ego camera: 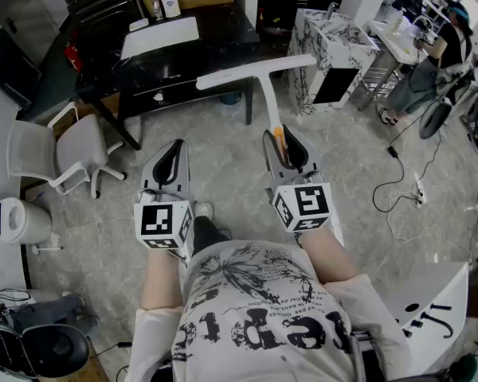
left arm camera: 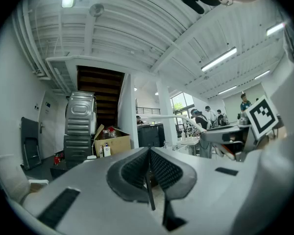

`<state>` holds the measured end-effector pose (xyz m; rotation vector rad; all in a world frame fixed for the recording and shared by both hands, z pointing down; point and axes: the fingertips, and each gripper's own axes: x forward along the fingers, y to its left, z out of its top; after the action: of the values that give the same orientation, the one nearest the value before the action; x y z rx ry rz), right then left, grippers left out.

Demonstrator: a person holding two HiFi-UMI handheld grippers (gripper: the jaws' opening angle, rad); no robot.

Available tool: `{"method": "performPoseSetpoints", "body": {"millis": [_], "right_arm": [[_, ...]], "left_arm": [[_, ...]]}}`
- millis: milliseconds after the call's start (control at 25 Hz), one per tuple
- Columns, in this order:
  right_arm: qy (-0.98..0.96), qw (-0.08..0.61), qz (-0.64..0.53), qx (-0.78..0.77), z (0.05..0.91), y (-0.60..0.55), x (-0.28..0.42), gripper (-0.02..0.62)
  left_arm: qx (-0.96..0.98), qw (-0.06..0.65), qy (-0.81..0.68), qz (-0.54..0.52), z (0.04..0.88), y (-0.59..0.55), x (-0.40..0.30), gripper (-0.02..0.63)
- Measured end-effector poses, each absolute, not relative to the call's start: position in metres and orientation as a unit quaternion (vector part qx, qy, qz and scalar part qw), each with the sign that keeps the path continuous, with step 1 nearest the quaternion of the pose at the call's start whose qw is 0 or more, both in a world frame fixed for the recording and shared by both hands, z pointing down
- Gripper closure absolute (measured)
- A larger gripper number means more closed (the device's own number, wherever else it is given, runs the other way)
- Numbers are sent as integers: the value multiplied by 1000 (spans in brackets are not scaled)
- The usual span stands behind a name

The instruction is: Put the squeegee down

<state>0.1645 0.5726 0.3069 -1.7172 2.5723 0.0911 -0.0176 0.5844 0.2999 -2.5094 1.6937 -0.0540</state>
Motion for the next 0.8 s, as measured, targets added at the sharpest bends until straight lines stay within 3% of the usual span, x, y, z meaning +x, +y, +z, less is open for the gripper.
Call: {"method": "performPoseSetpoints", "body": {"millis": [800], "right_arm": [[842,14,14,-538,325,509,155,472]], "left_arm": [[-828,29,559,-20,323,525,-26,592]]}}
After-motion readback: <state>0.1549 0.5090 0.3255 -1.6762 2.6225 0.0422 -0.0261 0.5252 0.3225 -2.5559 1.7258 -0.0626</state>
